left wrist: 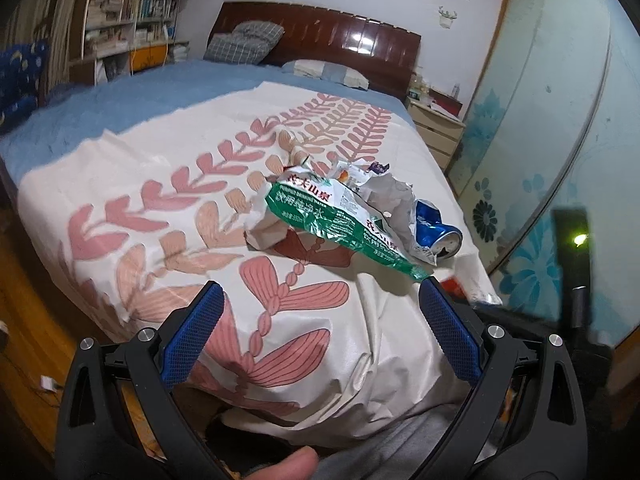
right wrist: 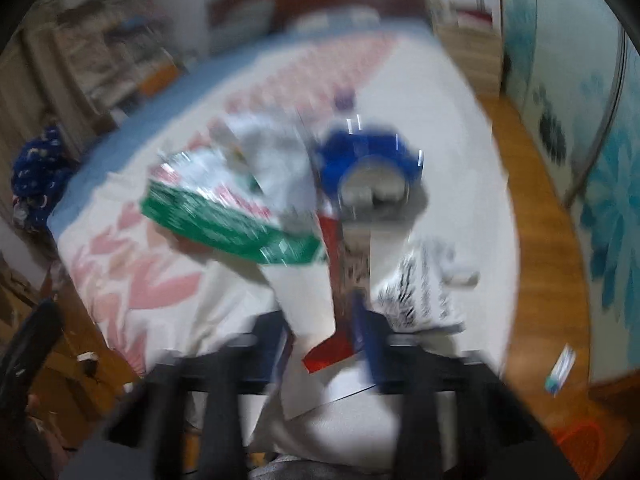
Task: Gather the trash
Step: 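Grasp the green-printed wrapper with the left tool while the right tool grasps a paper wrapper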
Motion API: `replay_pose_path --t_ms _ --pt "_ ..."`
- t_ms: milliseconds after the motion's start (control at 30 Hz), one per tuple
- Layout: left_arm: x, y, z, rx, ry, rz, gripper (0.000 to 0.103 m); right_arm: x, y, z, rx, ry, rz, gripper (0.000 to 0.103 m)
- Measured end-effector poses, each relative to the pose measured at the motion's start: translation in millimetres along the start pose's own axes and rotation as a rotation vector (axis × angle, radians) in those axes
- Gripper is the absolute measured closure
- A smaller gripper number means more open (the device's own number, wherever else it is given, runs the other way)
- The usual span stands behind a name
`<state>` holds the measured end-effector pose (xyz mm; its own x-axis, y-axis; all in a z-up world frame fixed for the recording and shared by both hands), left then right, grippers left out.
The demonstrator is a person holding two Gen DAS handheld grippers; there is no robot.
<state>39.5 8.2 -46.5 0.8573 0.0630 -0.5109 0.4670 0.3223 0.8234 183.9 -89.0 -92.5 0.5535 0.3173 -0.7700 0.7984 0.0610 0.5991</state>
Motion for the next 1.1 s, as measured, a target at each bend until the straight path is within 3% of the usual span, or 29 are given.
replay_pose_path --t_ms 133,367,567,600,633,667,700,733,833,967,1100 --pt "21.7 0.8 -7.5 -0.125 -0.085 -0.044 0.006 -13.1 -3.1 -1.5 -0.005 0.069 0.061 0.090" --pt "87.9 0.1 -8.8 -0.405 -0.256 -0.112 0.006 -38.4 -9.5 -13.2 -0.073 0.133 0.118 0.092" --pt "123.7 -1.6 2.5 -0.524 -0.301 -0.101 0.007 -43.7 -11.6 -6.9 -0.062 0.143 0.110 0.092" --pt "127.1 -1.8 3.2 -0.540 -0.306 -0.090 0.015 -43.8 -11.6 -5.3 -0.059 0.146 0.108 0.092" --pt "130.6 -2.5 1.8 -0.555 -0.310 -0.095 0.036 -43.7 -11.4 -4.2 -0.056 0.148 0.107 0.092" --pt "135.4 -3.5 1.6 -0.563 -0.305 -0.110 0.049 -43.5 -11.8 -2.9 -0.053 0.149 0.106 0.092" --pt "140.8 -7.2 1.1 -0.560 -0.281 -0.130 0.075 -42.8 -11.7 -1.7 -0.047 0.154 0.100 0.092" --pt "142.8 -9.8 -0.9 -0.556 -0.263 -0.142 0.089 -41.7 -11.0 -0.8 -0.041 0.156 0.100 0.092" --pt "142.0 -19.1 -6.9 -0.591 -0.244 -0.136 0.101 -41.1 -10.4 1.9 -0.026 0.163 0.099 0.092" --pt "112.1 -7.3 -7.1 -0.554 -0.262 -0.063 0.102 -49.6 -8.3 3.6 -0.010 0.192 0.135 0.092" --pt "56.0 13.4 2.1 -0.464 -0.293 0.047 0.102 -76.2 -2.1 6.6 -0.027 0.227 0.206 0.093"
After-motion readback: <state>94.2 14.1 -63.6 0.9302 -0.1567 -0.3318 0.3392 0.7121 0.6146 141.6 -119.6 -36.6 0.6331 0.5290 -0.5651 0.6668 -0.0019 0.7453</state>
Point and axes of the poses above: each gripper's, at about its wrist camera, not at the fingertips, and x roughly the way its jaws point, z to its right, y to its top, the point moved 5 cm from there along x, roughly the way its jaws point, and after that the axes turned 8 degrees about z, right-handed, at the moved point
